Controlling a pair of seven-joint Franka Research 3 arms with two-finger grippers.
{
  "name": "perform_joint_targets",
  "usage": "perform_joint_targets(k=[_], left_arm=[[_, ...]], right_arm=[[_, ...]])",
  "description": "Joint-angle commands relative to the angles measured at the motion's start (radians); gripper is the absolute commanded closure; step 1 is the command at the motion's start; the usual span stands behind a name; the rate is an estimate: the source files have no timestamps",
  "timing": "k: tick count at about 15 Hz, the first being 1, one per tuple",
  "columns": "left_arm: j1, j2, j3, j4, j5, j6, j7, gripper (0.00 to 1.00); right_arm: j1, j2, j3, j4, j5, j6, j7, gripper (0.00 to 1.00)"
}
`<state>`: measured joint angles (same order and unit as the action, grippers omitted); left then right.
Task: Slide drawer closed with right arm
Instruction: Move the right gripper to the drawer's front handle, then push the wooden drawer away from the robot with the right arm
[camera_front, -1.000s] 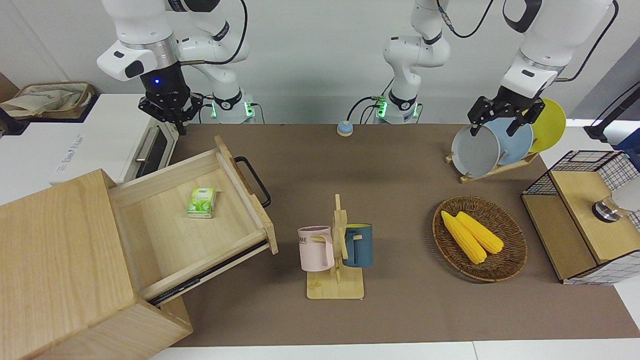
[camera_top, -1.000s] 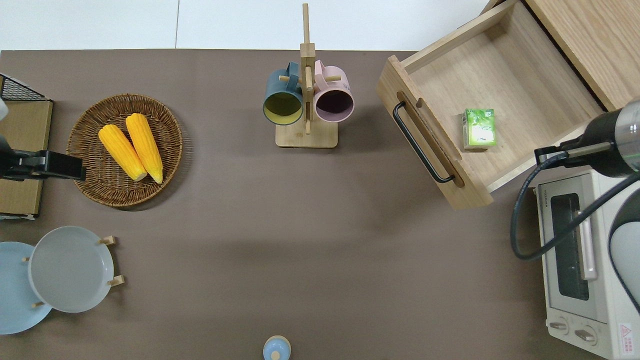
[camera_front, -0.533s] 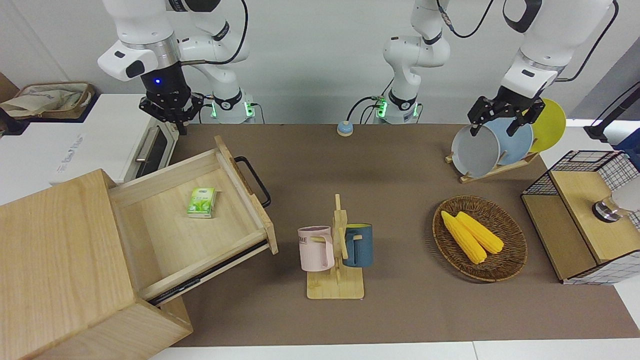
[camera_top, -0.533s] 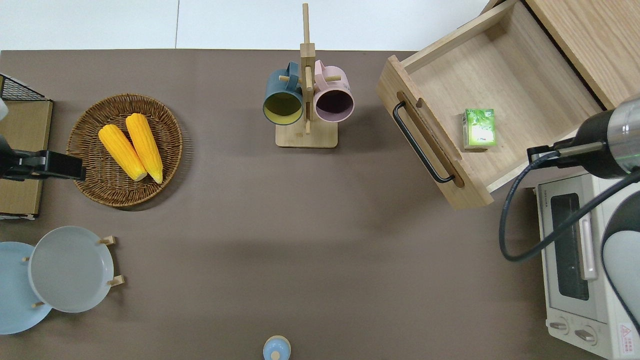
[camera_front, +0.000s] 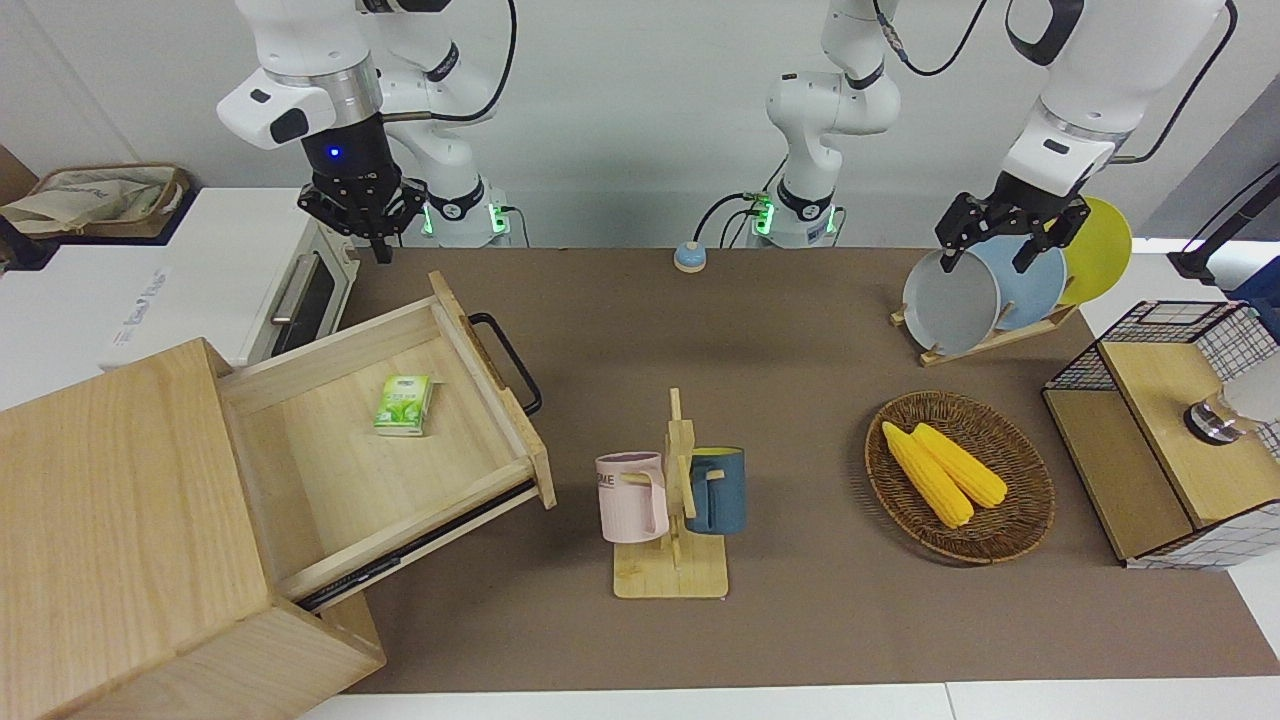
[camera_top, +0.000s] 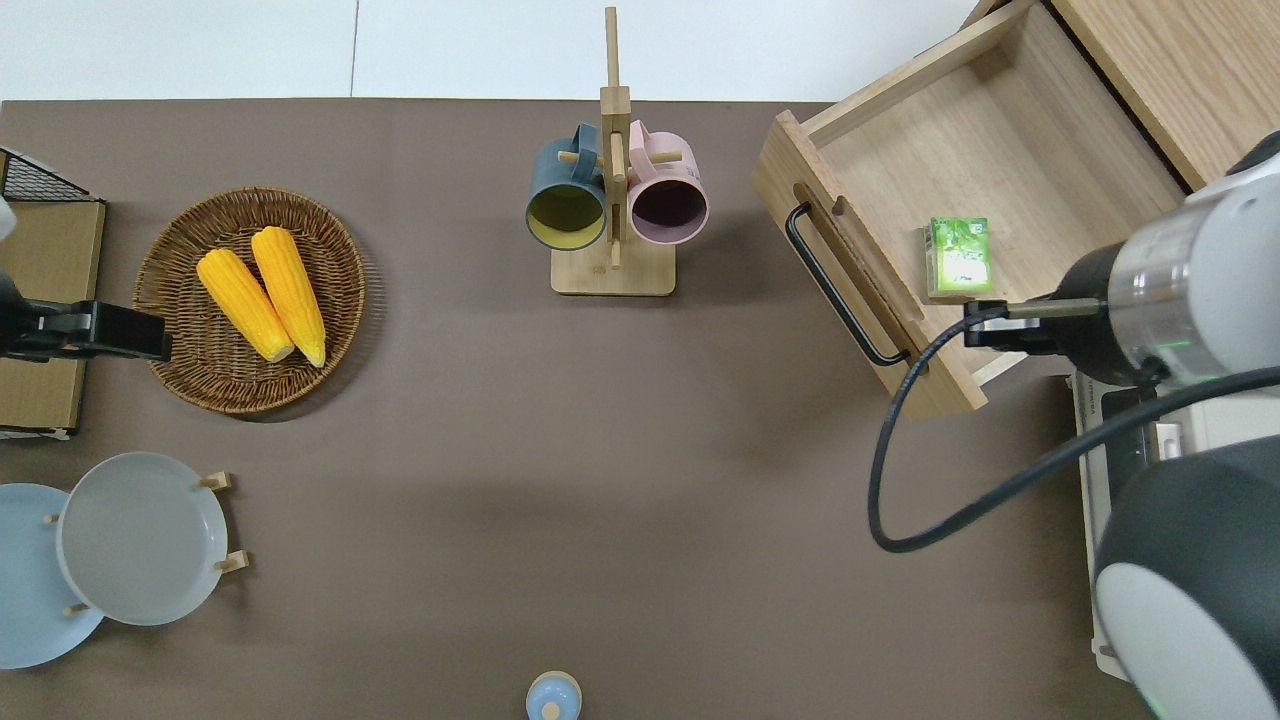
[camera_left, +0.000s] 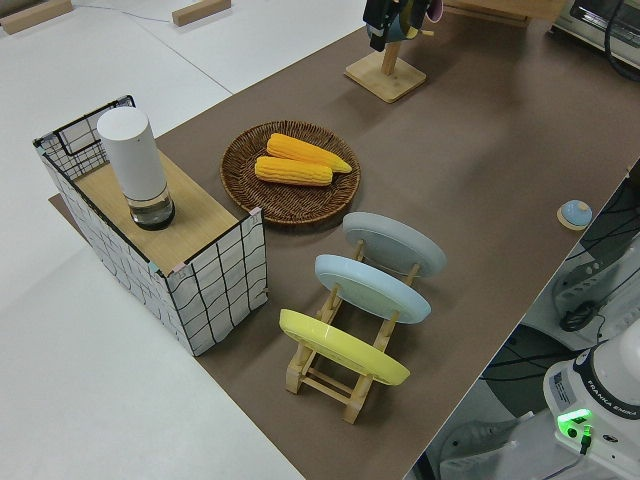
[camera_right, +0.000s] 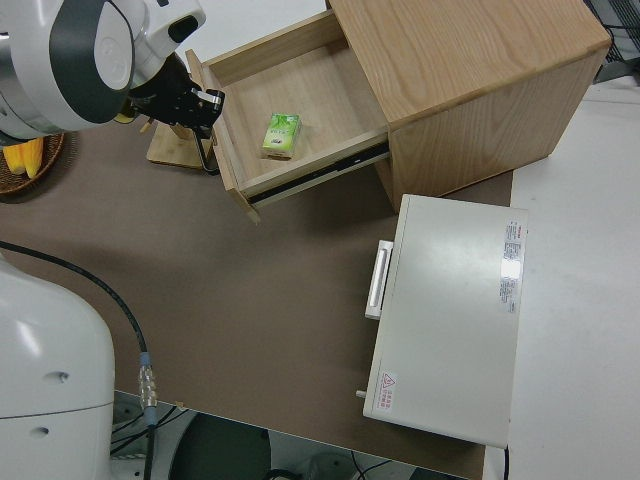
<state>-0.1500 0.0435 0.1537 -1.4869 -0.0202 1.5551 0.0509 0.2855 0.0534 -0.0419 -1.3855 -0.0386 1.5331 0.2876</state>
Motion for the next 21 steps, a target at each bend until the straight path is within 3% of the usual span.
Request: perform_joint_targets(k=[1,6,18,21], left_arm=[[-0.017,0.013,0.017,0.020,0.012,0.000,0.007,0.00],[-0.017,0.013,0.017,0.020,0.012,0.000,0.007,0.00],[-0.017,0.013,0.017,0.020,0.012,0.000,0.007,0.00],[-0.017,0.013,0.017,0.022,0.012,0.000,0.007,0.00]], right_arm=[[0.059,0.035,0.002,0.031,-0.001,-0.004,0.169,1.000],[0.122,0.111,0.004,0.063,-0.010,0.028,0.370,1.000],[0.176,0.269,0.000,0.065,0.000,0.179,0.864,1.000],[0.185,0.305,0.000,0.065,0.000,0.205,0.939,1.000]])
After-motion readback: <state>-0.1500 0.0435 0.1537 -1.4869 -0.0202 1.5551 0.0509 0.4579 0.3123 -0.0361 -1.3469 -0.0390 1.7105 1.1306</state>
